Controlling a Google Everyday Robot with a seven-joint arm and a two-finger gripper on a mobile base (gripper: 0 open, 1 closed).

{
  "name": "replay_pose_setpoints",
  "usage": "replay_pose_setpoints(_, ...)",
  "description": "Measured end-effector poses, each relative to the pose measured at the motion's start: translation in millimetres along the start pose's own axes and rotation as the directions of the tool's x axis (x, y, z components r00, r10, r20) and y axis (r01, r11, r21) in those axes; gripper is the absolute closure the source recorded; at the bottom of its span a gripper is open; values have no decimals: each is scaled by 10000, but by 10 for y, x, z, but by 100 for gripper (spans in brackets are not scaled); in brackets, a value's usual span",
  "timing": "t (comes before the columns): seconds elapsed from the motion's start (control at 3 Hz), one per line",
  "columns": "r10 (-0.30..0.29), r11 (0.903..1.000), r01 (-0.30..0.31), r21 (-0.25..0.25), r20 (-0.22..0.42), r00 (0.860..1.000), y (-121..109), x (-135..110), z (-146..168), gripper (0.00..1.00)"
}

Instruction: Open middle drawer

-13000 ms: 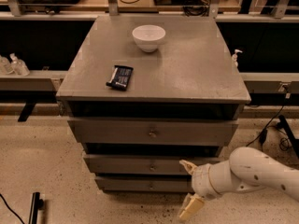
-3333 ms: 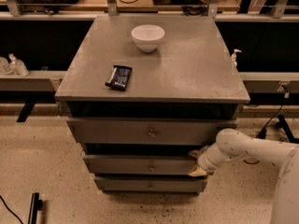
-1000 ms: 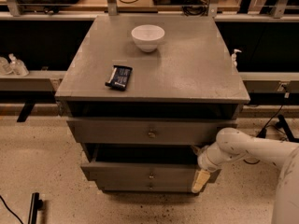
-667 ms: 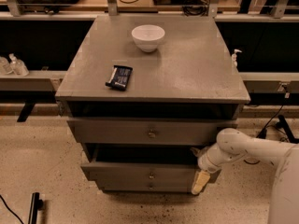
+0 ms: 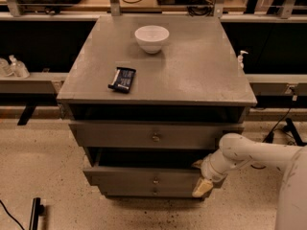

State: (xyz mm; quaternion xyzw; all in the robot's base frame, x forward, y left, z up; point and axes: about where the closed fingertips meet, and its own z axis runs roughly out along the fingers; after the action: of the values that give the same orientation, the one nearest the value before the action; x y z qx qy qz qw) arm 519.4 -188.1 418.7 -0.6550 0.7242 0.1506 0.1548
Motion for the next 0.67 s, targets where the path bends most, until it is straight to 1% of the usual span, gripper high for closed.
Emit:
replay_pose_setpoints(0.33, -409, 9970, 382, -676, -390, 9984, 258, -133, -43, 31)
replay_pose_setpoints(0.67, -679, 9882, 610, -1406, -448, 9967, 462, -196, -46, 31)
